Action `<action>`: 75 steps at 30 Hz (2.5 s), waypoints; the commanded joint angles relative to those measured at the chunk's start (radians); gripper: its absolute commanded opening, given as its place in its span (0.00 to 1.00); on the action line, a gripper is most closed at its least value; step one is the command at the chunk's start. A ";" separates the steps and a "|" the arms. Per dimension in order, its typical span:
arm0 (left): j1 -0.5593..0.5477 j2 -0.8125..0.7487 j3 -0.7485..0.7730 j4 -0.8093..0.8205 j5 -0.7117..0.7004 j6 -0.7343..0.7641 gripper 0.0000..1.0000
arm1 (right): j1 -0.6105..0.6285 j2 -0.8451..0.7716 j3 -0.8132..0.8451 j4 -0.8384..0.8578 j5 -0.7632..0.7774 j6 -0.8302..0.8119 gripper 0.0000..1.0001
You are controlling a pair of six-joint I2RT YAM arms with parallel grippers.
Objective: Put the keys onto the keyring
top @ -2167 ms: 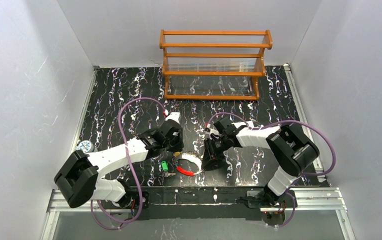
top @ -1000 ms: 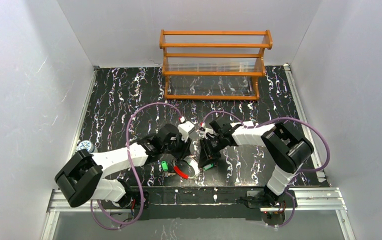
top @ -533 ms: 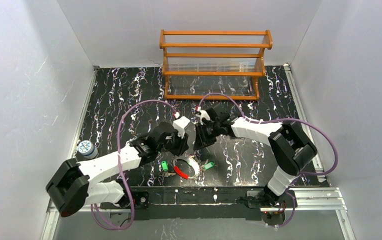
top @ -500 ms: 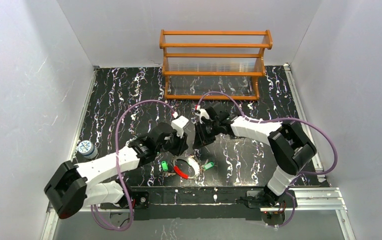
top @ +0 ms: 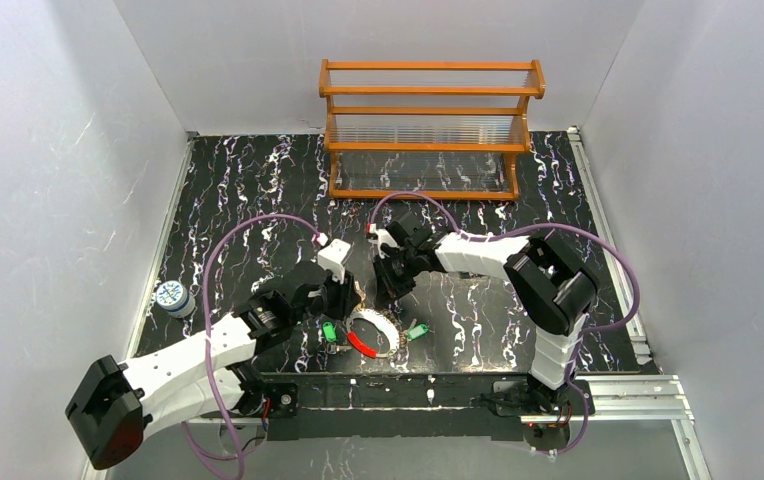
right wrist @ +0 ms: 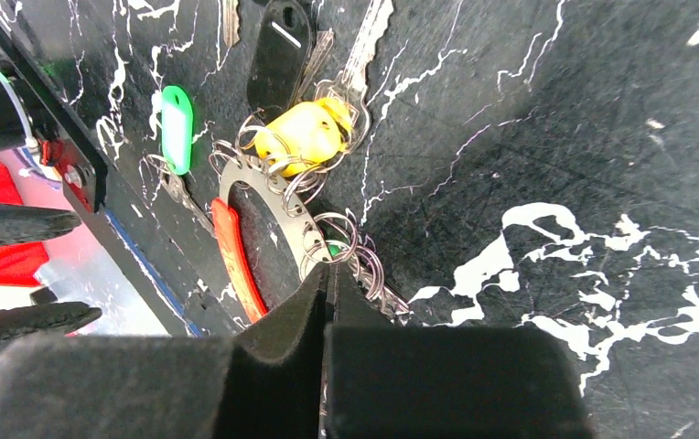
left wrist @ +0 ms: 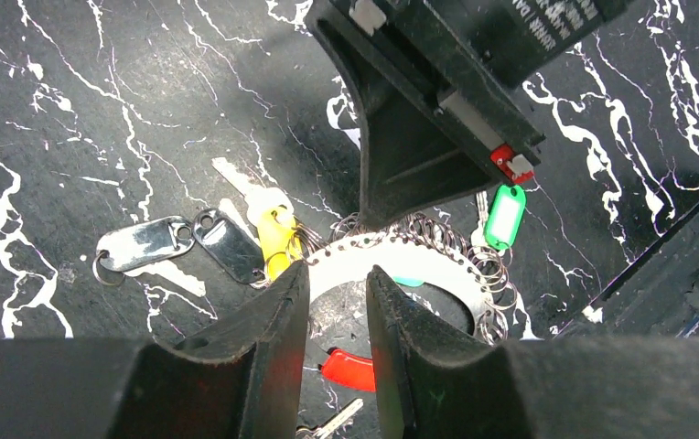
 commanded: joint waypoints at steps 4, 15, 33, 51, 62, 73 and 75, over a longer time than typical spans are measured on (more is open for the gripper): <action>-0.004 -0.013 -0.007 -0.011 -0.020 -0.016 0.28 | 0.026 -0.010 0.014 -0.027 0.027 -0.021 0.03; -0.005 0.012 0.002 -0.009 -0.022 -0.008 0.28 | 0.044 0.009 0.019 -0.009 0.031 -0.015 0.01; -0.005 0.023 -0.022 -0.002 -0.023 0.012 0.28 | 0.045 0.055 0.136 0.012 0.073 0.006 0.05; -0.021 0.198 0.073 -0.009 0.050 0.167 0.30 | 0.044 -0.048 0.001 -0.002 0.110 -0.004 0.06; -0.077 0.318 0.155 -0.004 0.042 0.286 0.33 | 0.044 -0.082 -0.092 0.041 0.054 0.024 0.06; -0.097 0.394 0.210 -0.019 0.002 0.309 0.34 | 0.044 -0.074 -0.097 0.101 0.024 0.047 0.06; -0.099 0.383 0.209 -0.020 -0.013 0.302 0.34 | 0.044 -0.059 -0.087 0.121 0.008 0.064 0.06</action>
